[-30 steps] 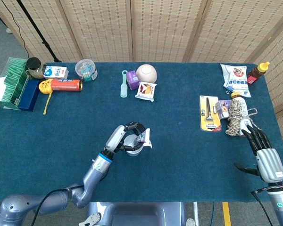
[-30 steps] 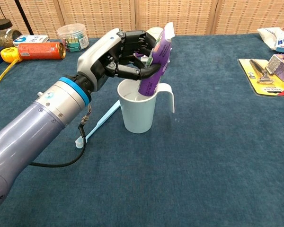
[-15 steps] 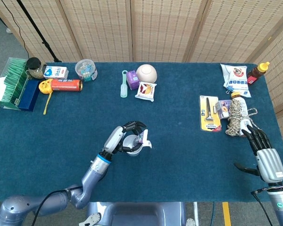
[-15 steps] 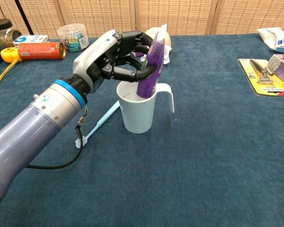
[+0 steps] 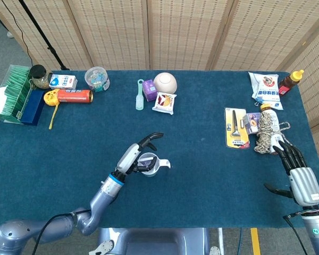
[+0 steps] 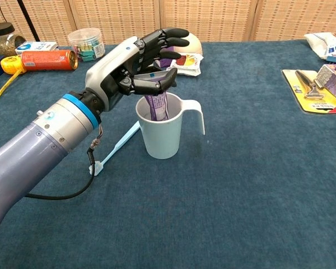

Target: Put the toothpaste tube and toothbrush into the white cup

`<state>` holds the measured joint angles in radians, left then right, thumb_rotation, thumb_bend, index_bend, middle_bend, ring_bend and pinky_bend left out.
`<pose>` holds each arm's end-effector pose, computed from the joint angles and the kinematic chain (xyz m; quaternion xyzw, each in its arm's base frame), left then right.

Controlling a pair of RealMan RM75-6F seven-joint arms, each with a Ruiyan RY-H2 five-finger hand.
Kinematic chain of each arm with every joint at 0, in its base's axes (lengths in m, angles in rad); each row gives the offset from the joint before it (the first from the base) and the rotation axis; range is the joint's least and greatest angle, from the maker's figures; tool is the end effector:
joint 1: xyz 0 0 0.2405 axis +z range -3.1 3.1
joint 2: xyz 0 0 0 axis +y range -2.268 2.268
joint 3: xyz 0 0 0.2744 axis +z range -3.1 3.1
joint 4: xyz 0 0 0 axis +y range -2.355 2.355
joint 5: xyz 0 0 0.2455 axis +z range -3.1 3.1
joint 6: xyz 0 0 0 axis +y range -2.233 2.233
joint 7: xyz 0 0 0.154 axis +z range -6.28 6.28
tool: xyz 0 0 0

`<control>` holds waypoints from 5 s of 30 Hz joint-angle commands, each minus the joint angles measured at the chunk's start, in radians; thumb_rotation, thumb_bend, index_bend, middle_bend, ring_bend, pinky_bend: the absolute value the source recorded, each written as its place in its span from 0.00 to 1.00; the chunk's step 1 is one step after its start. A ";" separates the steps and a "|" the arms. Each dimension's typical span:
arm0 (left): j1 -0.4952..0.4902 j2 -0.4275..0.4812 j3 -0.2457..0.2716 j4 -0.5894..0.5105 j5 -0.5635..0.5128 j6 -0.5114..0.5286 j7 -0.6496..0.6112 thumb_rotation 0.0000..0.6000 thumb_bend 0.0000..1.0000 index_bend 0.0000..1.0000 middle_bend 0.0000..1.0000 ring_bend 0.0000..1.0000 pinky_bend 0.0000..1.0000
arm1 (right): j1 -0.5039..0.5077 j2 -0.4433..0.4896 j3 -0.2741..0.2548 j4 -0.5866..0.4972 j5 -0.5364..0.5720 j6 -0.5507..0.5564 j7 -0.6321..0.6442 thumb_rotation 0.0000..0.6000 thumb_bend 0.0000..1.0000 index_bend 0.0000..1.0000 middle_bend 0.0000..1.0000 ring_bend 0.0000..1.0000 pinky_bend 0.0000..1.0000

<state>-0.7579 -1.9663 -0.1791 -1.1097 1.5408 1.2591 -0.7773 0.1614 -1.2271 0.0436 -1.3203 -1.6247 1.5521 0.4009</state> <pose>-0.0785 0.3367 -0.1291 -0.5125 -0.5562 -0.6508 0.0677 -0.3568 -0.2244 0.1290 0.5917 -0.3901 0.5027 0.4949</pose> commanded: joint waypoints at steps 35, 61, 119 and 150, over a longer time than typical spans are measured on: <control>0.008 0.445 0.170 -0.019 0.159 -0.097 0.318 1.00 0.50 0.04 0.00 0.00 0.11 | -0.003 0.005 -0.006 -0.032 -0.015 0.009 -0.027 1.00 0.00 0.00 0.00 0.00 0.04; -0.097 0.364 0.255 0.107 0.254 -0.216 0.652 1.00 0.50 0.12 0.00 0.00 0.16 | -0.001 0.004 -0.003 -0.031 -0.006 -0.001 -0.027 1.00 0.00 0.00 0.00 0.00 0.04; -0.109 0.438 0.312 -0.010 0.167 -0.377 0.921 1.00 0.51 0.19 0.18 0.06 0.19 | -0.014 0.013 0.003 -0.056 -0.006 0.020 -0.037 1.00 0.00 0.01 0.00 0.00 0.04; -0.078 0.361 0.274 0.009 0.143 -0.326 0.864 1.00 0.50 0.21 0.16 0.05 0.20 | -0.015 0.019 0.006 -0.057 -0.003 0.019 -0.016 1.00 0.00 0.01 0.00 0.00 0.04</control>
<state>-0.8360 -1.6028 0.0947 -1.1014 1.6816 0.9311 0.0840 0.1466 -1.2081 0.0499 -1.3770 -1.6272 1.5713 0.3845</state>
